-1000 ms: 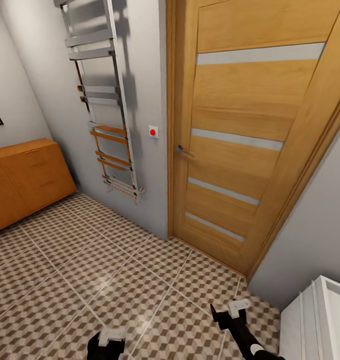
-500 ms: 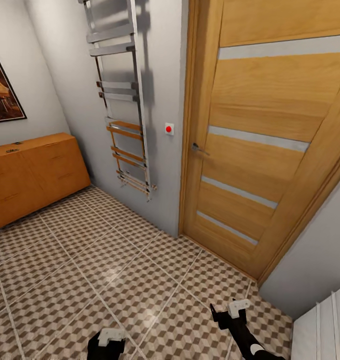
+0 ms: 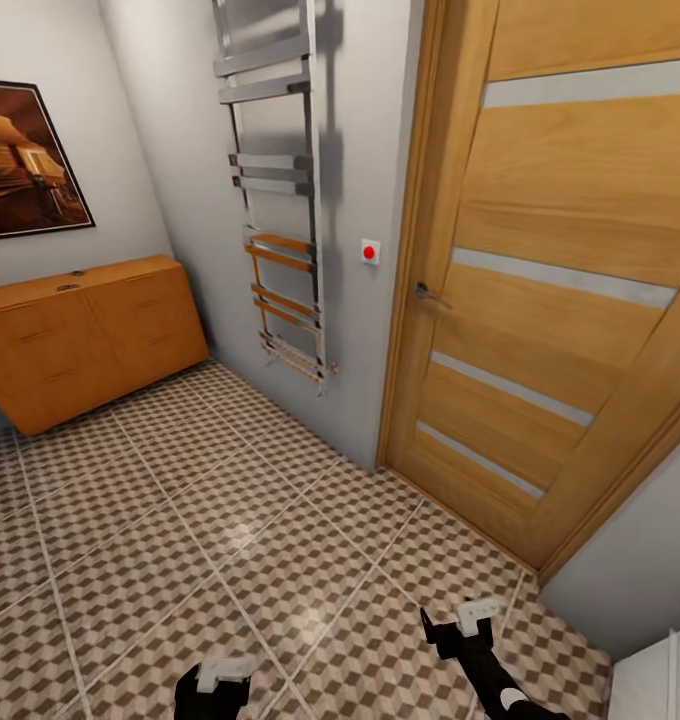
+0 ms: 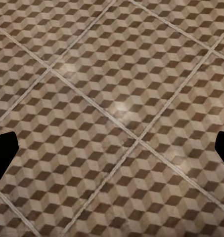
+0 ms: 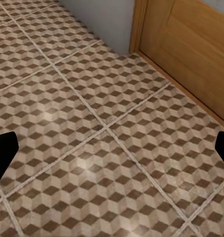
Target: Take the four mousetraps from the cabinet in the bathroom and place them on the bathroom floor. Make sure all four end up on the same floor surface, and ensure that at least two of them are either under or directly next to the same bathroom sink.
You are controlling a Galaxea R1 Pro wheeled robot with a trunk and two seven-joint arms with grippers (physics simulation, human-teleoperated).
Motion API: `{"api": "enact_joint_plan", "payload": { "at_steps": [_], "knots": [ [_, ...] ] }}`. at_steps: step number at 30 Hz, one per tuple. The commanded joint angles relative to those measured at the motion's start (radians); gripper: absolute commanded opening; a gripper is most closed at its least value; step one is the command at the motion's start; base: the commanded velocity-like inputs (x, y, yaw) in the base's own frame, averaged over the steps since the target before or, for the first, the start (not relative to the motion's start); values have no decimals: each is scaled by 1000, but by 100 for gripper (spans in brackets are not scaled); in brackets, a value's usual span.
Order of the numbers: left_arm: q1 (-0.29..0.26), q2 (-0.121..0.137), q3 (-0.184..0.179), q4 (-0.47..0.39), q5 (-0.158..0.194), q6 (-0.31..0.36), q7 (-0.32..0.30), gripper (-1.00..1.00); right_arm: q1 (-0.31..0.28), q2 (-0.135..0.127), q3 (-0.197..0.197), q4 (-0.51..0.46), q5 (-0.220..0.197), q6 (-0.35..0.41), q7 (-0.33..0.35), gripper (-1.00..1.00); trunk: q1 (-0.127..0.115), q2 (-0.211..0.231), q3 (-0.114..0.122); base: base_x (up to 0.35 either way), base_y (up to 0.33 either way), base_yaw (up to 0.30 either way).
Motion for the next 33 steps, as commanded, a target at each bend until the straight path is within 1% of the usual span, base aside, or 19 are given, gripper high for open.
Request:
{"api": "enact_joint_plan", "payload": {
  "at_steps": [1, 33],
  "knots": [
    [-2, -1, -8, 5, 5, -6, 3, 100, -1, -1, 3, 1, 2, -3, 0, 100, 1, -2, -3, 0, 0, 199],
    [-2, -1, -9, 5, 5, -6, 3, 100, -1, 0, 3, 1, 2, -5, 0, 100, 1, -2, -5, 0, 0, 278]
  ]
}}
